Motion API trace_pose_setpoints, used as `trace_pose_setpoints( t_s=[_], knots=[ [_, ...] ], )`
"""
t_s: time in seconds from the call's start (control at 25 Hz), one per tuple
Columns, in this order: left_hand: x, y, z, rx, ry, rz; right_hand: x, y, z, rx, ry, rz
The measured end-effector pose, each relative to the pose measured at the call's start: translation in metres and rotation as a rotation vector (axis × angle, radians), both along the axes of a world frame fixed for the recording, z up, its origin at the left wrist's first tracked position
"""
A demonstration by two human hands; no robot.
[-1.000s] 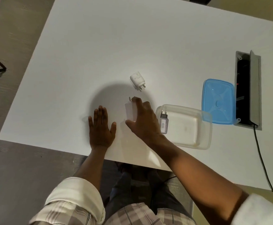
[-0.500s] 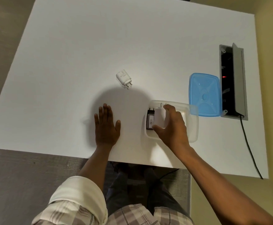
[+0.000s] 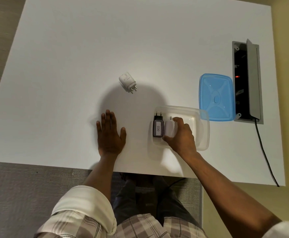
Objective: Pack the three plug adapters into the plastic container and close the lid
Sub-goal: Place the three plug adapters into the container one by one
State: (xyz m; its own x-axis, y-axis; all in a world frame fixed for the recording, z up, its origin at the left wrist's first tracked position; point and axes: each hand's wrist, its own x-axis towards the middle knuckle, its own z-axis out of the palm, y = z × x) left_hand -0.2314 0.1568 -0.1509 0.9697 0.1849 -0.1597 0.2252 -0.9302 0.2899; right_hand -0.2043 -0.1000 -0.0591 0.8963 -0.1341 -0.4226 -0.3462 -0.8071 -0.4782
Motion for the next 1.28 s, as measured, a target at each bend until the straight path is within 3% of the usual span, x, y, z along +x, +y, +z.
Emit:
trace_pose_setpoints(
  t_s=[0.56,0.76,1.0,1.28],
  knots=[
    [-0.001,0.0,0.0,-0.019,-0.013,0.007,0.001,-0.002,-0.001,0.003,0.012,0.002],
    [0.0,0.0,0.001,-0.015,-0.004,0.013,0.007,0.001,0.019,-0.052,-0.179,-0.044],
    [-0.001,0.0,0.0,-0.013,-0.016,0.015,0.065,0.046,0.048,0.106,-0.382,0.106],
    [0.001,-0.001,0.001,-0.014,0.008,0.024,0.156,0.113,0.022,-0.032,-0.088,0.384]
  ],
)
